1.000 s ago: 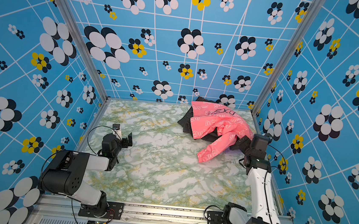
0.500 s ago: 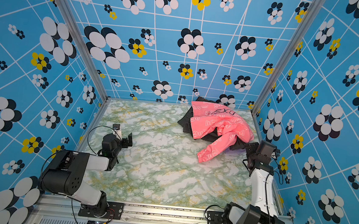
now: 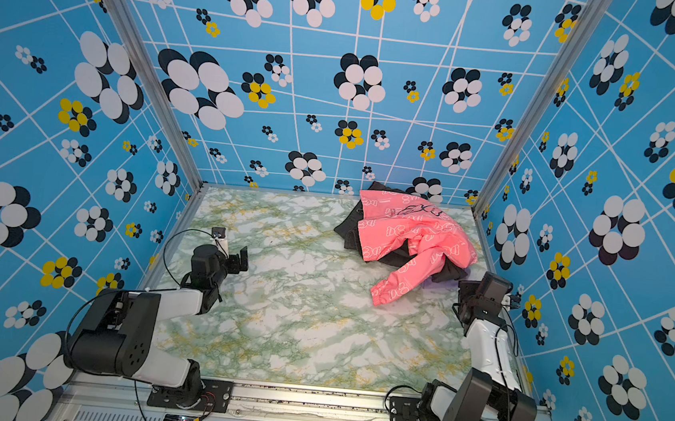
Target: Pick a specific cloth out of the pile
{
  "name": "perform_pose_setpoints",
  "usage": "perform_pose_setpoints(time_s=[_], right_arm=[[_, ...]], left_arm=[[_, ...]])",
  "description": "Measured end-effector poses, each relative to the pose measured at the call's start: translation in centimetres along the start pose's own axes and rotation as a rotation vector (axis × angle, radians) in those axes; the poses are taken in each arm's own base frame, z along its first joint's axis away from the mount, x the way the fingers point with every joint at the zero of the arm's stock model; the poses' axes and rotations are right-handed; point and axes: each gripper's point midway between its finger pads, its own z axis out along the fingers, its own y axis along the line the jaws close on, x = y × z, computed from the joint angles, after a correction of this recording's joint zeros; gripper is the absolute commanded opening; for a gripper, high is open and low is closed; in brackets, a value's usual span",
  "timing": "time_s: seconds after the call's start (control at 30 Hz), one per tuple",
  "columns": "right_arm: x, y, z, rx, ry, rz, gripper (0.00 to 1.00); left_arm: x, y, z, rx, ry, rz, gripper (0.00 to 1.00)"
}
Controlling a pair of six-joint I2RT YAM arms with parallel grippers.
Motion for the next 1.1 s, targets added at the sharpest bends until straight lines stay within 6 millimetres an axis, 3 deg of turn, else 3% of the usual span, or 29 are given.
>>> perform_pose_setpoints(time_s=[0.17, 0.3, 0.47, 0.63, 0.73, 0.9, 0.97, 1.1], right_arm=[[1.9, -2.1, 4.2, 0.085, 0.125, 0.016, 0.48], [2.9, -0.8, 7.2, 0.063, 0.228, 0.019, 0.49], [2.9, 1.2, 8.5, 0.005, 0.262, 0.015, 0.48], [3.3, 1.2, 8.9, 0.011, 0.279, 0.016, 0.41], [3.9, 1.0, 8.9, 0.043, 0.282, -0.003, 0.38], [4.6, 1.0, 8.7, 0.096, 0.275, -0.037, 0.26], [4.8, 0.8, 8.6, 0.123, 0.276, -0.043, 0.15], [5.5, 0.0, 8.4, 0.173, 0.282, -0.051, 0.09]], left_arm=[[-6.3, -2.2, -1.8, 0.035, -0.068, 0.016, 0.99], [-8.7, -4.4, -3.5, 0.075, -0.063, 0.015, 0.99], [-8.4, -6.7, -5.1, 0.132, -0.020, -0.006, 0.99], [-8.0, -6.6, -5.8, 0.135, 0.020, -0.056, 0.99], [-8.9, -6.4, -6.8, 0.140, 0.010, -0.085, 0.99], [-10.1, -6.2, -8.5, 0.163, -0.022, -0.140, 0.99], [-10.4, -6.1, -9.0, 0.169, -0.032, -0.157, 0.99], [-9.8, -5.6, -9.8, 0.171, -0.026, -0.190, 0.99]])
